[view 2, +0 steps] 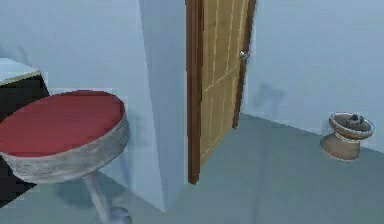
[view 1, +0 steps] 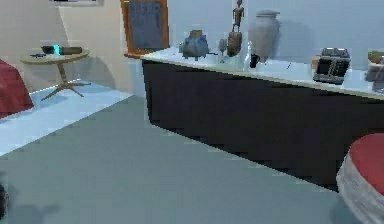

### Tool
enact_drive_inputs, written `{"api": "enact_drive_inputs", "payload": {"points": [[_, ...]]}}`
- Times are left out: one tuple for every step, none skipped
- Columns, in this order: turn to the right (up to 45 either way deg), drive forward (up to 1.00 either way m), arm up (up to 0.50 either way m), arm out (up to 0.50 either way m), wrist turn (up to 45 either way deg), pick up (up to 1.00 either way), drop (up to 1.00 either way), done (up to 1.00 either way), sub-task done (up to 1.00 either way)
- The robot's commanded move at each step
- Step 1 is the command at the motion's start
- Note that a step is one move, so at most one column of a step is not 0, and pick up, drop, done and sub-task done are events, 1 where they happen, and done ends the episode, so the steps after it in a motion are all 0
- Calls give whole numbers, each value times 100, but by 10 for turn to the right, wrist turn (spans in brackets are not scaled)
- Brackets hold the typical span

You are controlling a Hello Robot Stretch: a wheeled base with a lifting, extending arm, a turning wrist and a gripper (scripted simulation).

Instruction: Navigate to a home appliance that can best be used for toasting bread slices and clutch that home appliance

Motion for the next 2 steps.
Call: {"api": "enact_drive_inputs", "payload": {"points": [[0,90,0,0,0,0,0,0,0],[330,0,0,0,0,0,0,0,0]]}}
